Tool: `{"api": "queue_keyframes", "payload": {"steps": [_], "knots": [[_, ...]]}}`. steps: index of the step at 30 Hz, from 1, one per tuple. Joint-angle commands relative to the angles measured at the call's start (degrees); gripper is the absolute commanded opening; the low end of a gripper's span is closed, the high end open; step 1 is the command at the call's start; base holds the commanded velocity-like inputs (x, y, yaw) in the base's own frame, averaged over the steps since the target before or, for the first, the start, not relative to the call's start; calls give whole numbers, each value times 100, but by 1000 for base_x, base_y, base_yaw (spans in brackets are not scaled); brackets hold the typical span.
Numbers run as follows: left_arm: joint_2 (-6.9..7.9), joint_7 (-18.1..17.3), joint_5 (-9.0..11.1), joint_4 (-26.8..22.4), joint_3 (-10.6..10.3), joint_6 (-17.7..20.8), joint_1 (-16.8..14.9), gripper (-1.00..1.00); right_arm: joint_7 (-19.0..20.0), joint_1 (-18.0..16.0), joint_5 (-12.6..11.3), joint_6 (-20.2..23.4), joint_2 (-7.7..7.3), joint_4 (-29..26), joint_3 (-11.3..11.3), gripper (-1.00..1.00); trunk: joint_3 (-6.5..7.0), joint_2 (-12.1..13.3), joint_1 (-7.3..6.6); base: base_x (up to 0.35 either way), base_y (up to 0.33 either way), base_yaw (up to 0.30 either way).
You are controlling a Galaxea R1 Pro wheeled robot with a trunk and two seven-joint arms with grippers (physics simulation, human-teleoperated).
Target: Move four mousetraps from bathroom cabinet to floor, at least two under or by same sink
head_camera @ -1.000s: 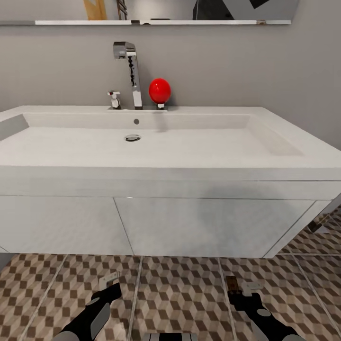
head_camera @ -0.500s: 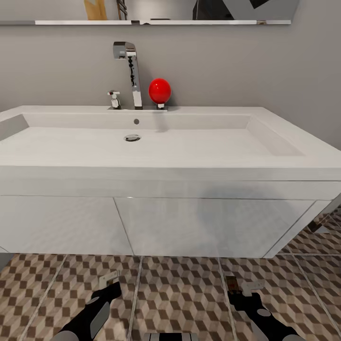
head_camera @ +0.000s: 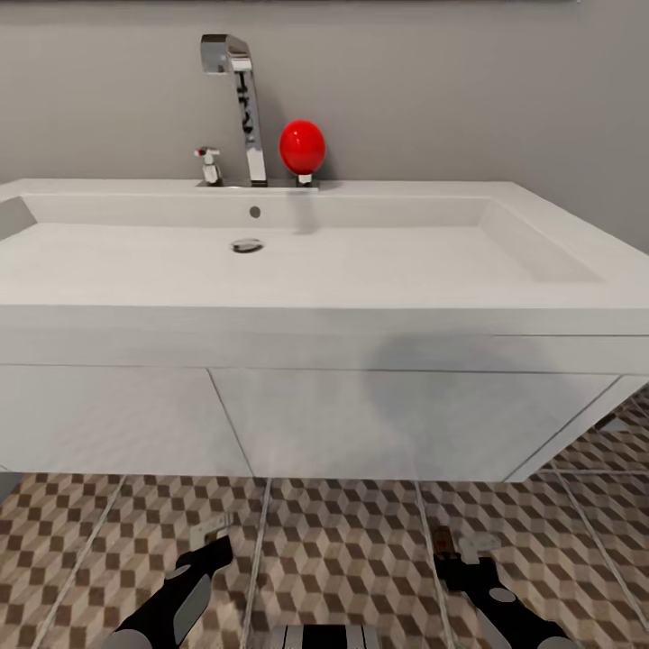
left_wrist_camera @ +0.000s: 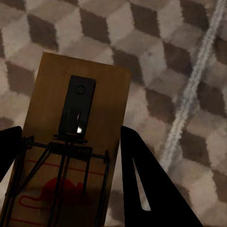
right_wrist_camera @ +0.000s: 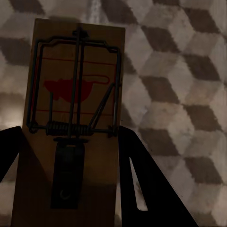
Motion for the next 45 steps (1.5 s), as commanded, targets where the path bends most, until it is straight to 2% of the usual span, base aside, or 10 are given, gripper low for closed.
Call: {"api": "queue_keyframes", "payload": {"steps": [1,18,36,45], "knots": [[1,14,23,-2,-26,-11,-2,-100,4,-3,-79,-20,-3,3,45,-100,-27,-3,1,0,0,0],[-1,32,22,-2,-26,-21,-2,-100,4,-3,-80,-20,-3,8,46,-100,-403,-26,45,0,0,0],[20,8,19,-2,-24,22,-2,-100,4,-3,-80,-20,-3,3,46,-100,-403,-26,45,1,0,0],[8,0,31,-2,-18,52,-2,-100,4,-3,-80,-20,-3,6,48,-100,-403,-26,45,139,0,0]]}}
